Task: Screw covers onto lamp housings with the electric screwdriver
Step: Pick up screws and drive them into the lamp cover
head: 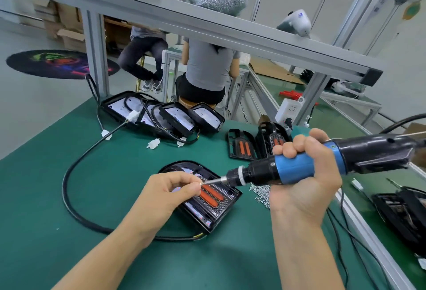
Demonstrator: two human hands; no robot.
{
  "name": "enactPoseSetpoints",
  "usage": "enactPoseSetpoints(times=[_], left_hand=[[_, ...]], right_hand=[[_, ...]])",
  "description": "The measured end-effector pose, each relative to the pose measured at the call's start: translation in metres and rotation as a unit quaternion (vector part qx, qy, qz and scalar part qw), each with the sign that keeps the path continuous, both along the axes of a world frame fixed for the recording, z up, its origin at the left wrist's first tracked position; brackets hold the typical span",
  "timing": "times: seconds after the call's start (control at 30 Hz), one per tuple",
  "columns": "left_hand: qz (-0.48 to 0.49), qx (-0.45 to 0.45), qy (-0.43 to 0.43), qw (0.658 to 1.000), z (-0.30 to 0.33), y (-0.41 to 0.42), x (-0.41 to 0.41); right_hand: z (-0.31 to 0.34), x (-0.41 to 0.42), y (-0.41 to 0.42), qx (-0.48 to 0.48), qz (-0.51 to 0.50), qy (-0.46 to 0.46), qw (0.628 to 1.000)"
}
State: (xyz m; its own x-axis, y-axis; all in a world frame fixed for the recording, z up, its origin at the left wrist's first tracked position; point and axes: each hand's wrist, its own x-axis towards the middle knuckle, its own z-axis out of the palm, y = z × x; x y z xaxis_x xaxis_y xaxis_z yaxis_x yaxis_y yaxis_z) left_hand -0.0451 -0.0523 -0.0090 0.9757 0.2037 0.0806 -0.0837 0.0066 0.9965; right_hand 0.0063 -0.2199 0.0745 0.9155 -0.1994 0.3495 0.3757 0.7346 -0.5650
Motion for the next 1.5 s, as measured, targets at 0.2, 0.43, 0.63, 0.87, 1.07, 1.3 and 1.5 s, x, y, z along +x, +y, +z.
enactPoseSetpoints(times=[0.2, 0.43, 0.63, 0.87, 1.07, 1.3, 1.5], left_hand=[[0.005, -0.017, -0.008, 1.000, -0.001, 0.012, -0.008], [0.029, 0.048, -0.004, 0.998, -0.008, 0.030, -0.009], [0.057, 0.061, 0.000, 0.996, -0.013, 0.047, -0.007], [0.136, 0.176, 0.018, 0.975, -0.032, 0.068, 0.007], [0.116, 0.214, 0.030, 0.970, -0.043, 0.068, 0.007], [0.129, 0.210, 0.014, 0.969, -0.048, 0.067, 0.007], [0.129, 0.208, 0.013, 0.970, -0.048, 0.066, 0.007]], right_hand=[[-0.001, -0.001, 0.019, -0.006, 0.020, -0.001, 1.000], [-0.006, 0.002, 0.039, -0.023, 0.026, 0.004, 0.999], [-0.011, 0.008, 0.057, -0.031, 0.044, 0.006, 0.999], [-0.028, 0.016, 0.079, -0.105, 0.010, 0.001, 0.994], [-0.041, 0.017, 0.093, -0.172, 0.009, -0.013, 0.985], [-0.050, 0.019, 0.099, -0.186, 0.010, -0.008, 0.982], [-0.049, 0.018, 0.100, -0.232, 0.007, -0.022, 0.972]])
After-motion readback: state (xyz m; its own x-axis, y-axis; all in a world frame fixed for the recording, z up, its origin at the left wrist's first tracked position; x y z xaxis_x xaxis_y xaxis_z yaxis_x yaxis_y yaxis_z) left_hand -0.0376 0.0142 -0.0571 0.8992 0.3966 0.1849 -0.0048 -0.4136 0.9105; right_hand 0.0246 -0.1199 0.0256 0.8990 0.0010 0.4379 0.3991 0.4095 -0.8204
